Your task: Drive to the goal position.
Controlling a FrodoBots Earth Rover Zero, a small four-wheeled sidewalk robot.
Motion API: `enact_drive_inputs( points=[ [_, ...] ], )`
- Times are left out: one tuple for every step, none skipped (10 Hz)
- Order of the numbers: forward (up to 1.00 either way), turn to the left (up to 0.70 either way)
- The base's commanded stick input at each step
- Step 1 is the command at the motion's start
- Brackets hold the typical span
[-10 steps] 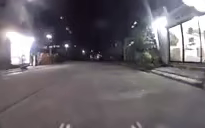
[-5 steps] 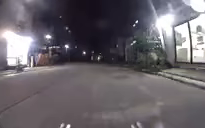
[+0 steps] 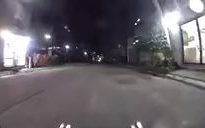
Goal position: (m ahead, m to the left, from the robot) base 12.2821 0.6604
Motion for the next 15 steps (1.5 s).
enact_drive_inputs(
  points=[
    [1.00, -0.40],
    [1.00, -0.40],
    [1.00, -0.13],
    [1.00, 0.00],
    [1.00, 0.00],
    [1.00, 0.00],
    [1.00, 0.00],
    [1.00, 0.00],
    [1.00, 0.00],
    [1.00, 0.00],
    [1.00, 0.00],
    [1.00, 0.00],
    [1.00, 0.00],
    [1.00, 0.00],
    [1.00, 0.00]
  ],
)
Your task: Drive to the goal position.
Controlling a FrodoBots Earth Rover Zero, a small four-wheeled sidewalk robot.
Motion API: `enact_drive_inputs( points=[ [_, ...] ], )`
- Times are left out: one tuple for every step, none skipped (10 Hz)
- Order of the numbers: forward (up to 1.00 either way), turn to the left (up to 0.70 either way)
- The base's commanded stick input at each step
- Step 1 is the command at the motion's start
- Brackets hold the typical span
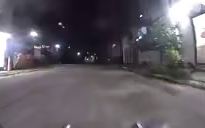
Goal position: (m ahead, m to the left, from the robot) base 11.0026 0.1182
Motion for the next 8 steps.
enact_drive_inputs(
  points=[
    [1.00, 0.00],
    [1.00, 0.00],
    [1.00, 0.00],
    [1.00, 0.00],
    [1.00, 0.00],
    [1.00, 0.00],
    [1.00, 0.00],
    [1.00, 0.00]
  ],
)
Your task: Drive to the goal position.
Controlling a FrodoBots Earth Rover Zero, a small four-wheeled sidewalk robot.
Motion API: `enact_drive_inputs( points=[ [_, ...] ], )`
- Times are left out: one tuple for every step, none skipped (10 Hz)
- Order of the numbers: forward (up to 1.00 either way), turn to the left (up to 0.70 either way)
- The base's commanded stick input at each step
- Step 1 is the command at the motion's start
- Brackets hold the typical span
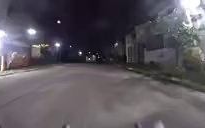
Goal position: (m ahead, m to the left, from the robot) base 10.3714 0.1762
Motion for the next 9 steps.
enact_drive_inputs(
  points=[
    [1.00, 0.00],
    [1.00, 0.00],
    [1.00, 0.00],
    [1.00, 0.00],
    [1.00, 0.00],
    [1.00, 0.00],
    [1.00, 0.00],
    [1.00, 0.00],
    [1.00, 0.00]
  ],
)
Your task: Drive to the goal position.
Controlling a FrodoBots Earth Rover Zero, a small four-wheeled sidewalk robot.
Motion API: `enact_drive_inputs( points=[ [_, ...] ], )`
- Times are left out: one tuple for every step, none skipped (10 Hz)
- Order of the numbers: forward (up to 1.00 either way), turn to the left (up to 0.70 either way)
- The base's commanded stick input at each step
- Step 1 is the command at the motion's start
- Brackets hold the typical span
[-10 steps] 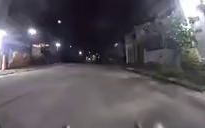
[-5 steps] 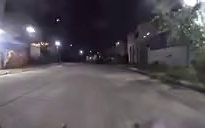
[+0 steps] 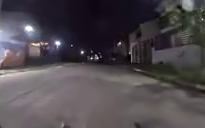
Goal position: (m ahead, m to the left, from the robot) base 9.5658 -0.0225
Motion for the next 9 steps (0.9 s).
enact_drive_inputs(
  points=[
    [1.00, 0.00],
    [1.00, 0.00],
    [1.00, 0.00],
    [1.00, 0.00],
    [1.00, 0.00],
    [1.00, 0.00],
    [1.00, 0.00],
    [1.00, 0.00],
    [1.00, 0.00]
  ],
)
